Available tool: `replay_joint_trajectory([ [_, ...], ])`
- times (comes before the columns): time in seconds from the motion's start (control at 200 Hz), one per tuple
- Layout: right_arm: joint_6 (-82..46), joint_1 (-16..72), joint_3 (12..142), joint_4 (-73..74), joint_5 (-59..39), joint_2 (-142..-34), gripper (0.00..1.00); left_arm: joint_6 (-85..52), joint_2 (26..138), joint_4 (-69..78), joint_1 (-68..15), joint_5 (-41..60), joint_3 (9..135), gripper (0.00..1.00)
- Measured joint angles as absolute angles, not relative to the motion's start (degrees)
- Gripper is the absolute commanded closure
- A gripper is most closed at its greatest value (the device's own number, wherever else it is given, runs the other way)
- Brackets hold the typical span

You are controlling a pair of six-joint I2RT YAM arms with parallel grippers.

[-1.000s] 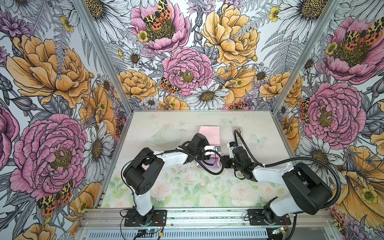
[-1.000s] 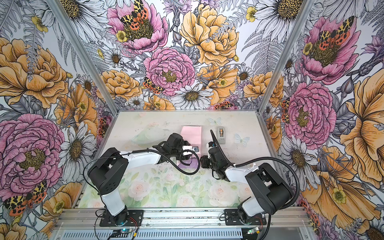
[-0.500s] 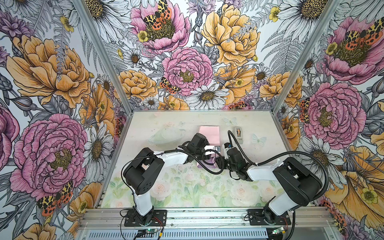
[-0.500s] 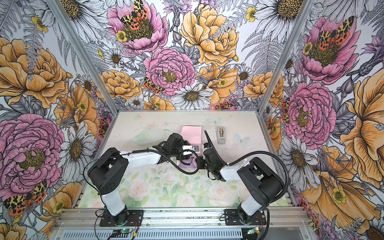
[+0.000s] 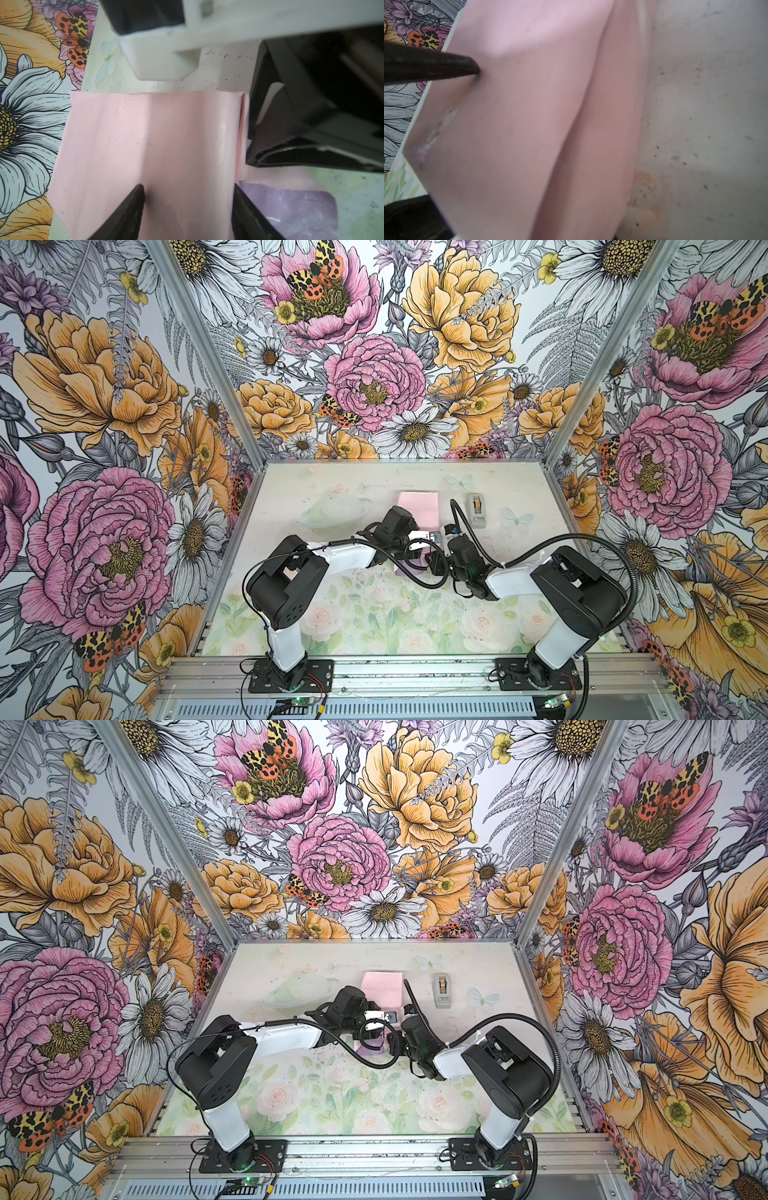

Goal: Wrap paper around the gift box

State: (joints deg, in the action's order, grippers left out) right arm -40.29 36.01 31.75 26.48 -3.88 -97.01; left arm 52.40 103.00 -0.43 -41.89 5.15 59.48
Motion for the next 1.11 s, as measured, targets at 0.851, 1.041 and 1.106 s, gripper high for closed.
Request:
replay_joint_trajectory([
  [0.851, -39.7, 37.9, 31.1, 27.9, -5.4, -97.4, 0.89, 50.7, 103.0, 0.1, -41.7, 7.0, 59.4, 0.38],
  [1.041, -40.2, 37.9, 31.4, 29.3, -6.7, -99.0, 0.93, 50.3, 103.0, 0.2, -41.4, 7.3, 59.4, 0.38],
  [1.106, -40.6, 38.3, 30.9, 29.6, -7.3, -98.9, 0.93, 50.0, 103.0, 0.3, -41.2, 7.3, 59.4, 0.38],
])
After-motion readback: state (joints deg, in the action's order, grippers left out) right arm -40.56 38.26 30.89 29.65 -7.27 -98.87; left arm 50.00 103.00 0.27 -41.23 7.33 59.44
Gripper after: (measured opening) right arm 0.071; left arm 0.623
